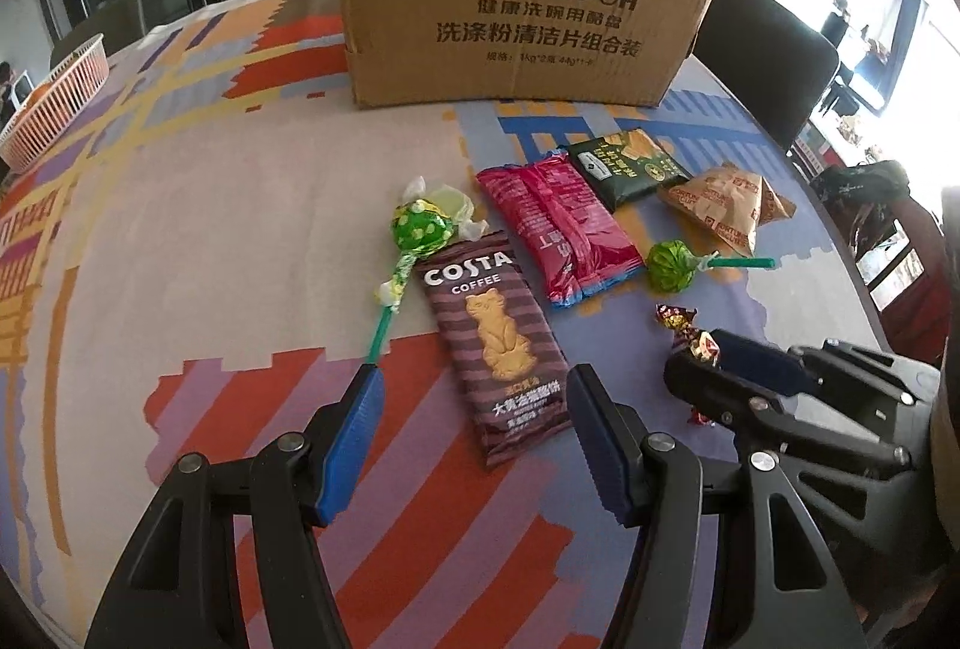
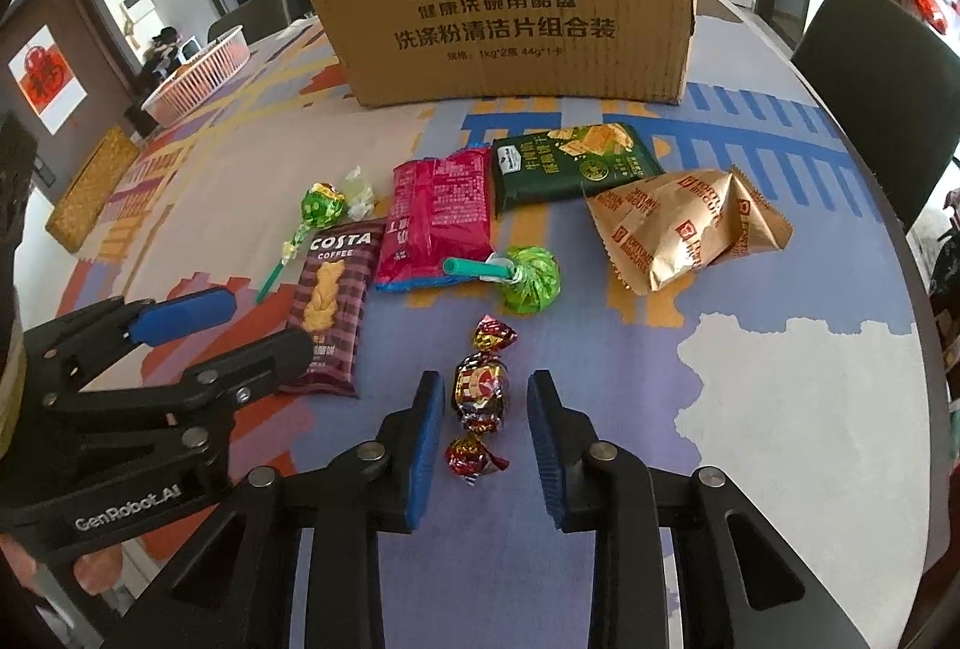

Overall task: Organize snacks
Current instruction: 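Grasp the wrapped candies with the right tool while the left tool grasps the COSTA packet, then lift the candies and COSTA packet toward the cardboard box with both tools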

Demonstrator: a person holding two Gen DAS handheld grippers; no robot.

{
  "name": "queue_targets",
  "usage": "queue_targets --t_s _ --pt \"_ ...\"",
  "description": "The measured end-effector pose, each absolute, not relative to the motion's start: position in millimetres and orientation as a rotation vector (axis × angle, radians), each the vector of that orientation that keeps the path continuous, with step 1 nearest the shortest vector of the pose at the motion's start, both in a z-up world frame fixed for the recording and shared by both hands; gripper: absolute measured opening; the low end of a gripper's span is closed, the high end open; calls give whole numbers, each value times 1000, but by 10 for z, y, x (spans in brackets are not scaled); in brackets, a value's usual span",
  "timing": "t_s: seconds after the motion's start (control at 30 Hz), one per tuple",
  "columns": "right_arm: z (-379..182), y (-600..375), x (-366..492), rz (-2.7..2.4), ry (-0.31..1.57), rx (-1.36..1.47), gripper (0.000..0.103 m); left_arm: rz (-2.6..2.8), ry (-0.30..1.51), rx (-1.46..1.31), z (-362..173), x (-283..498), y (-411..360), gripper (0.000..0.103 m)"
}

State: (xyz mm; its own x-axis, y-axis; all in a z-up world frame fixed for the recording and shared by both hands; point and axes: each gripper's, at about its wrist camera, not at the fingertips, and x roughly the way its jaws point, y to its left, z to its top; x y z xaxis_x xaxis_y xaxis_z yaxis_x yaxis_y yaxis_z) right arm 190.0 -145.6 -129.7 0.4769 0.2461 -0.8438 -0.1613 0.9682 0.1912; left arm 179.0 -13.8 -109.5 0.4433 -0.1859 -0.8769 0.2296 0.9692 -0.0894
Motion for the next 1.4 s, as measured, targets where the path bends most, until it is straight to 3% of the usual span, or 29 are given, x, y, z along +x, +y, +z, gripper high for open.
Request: queue_targets --t_s 0.1,0.57,0.73,0.83,1.4 --pt "-1321 -1442 1914 253 1047 88 20 -253 1093 38 -1138 1837 -175 62" --pt "-1315 -1623 1949 232 1035 150 19 -152 1079 66 -1262 1986 -353 61" --pt "-1324 -1629 1956 237 1038 159 19 -151 1041 73 -1255 1935 -369 42" --pt "-1319 -1620 1949 240 1037 161 19 -162 1036 71 -1251 1911 -330 38" --pt "-1026 -1513 1781 284 964 154 19 -221 994 1 -913 1634 -138 36"
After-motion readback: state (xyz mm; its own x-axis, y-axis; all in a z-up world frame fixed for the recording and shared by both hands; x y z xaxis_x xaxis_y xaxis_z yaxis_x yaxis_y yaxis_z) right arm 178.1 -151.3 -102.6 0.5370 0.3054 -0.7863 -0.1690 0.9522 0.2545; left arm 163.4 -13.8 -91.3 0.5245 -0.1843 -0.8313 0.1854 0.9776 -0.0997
